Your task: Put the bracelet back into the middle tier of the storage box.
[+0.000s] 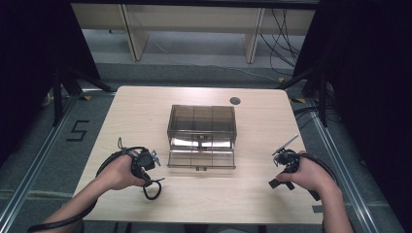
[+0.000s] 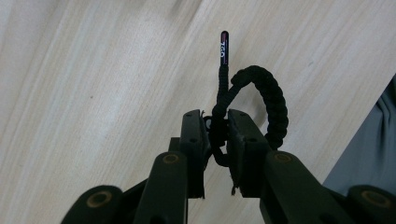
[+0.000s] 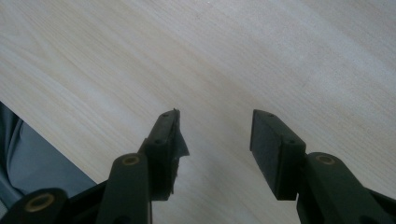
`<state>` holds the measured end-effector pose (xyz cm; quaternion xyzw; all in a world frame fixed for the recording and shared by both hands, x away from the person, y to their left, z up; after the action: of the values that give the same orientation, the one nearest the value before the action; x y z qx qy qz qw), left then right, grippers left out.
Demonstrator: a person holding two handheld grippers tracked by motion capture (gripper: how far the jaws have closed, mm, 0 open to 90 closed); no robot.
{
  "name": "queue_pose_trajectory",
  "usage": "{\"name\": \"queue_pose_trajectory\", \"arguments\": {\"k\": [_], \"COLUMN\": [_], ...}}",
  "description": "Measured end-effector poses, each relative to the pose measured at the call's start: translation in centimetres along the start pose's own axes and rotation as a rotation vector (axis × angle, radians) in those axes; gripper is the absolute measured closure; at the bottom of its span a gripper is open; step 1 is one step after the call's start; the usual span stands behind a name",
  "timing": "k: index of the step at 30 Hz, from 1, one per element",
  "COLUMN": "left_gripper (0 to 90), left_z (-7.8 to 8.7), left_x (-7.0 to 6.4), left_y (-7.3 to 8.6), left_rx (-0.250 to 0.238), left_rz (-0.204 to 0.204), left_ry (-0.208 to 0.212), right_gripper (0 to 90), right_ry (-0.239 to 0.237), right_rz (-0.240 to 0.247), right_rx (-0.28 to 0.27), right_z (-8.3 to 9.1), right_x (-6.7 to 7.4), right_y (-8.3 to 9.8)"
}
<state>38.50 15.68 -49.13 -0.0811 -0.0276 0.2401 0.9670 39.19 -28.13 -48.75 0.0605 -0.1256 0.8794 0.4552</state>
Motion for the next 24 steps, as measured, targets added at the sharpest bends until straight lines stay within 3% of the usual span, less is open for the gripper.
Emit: {"name": "queue_pose_trajectory", "arguments": {"k": [9,10,16,18,24], "left_gripper": [76.4,76.4,76.4,76.4,76.4], "left_z": [0.3,0.4,0.8,0.9,1.3], "left_x": [0.3,0.3,0.4,0.4,0.5], "left_y": [-0.4,-0.5,-1.1,-1.3,-1.9], "left_rx": [-0.010,-0.008,-0.015,-0.020,-0.018], "left_rz": [-0.011,-0.009,-0.024,-0.025,-0.035], "left_ry": [0.000,0.001,-0.004,-0.007,-0.007], "right_gripper": [53.0,53.0,52.5,52.3,51.8], "right_ry": [0.001,0.002,-0.004,-0.022,-0.016], "right_rz": [0.000,-0.017,-0.014,-0.041,-0.026], "right_rx": [-0.001,0.015,0.031,0.041,0.043], "right_z": [0.0,0.0,-0.2,-0.2,-0.4], "right_x": [-0.1,0.1,0.2,0.5,0.3], "right_y": [0.1,0.2,0.1,0.2,0.3]}}
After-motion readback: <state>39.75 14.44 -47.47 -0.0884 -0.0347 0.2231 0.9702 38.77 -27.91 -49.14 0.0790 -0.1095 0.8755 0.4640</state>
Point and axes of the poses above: each handheld gripper's, and its own axes: z roughly backward along the jaws, y roughly out of its underside, x roughly to its left, the point moved 5 cm from there along -z, roughly forward along the jaws, and after that the axes turned 3 degrees about -y, right-handed, at the moved point
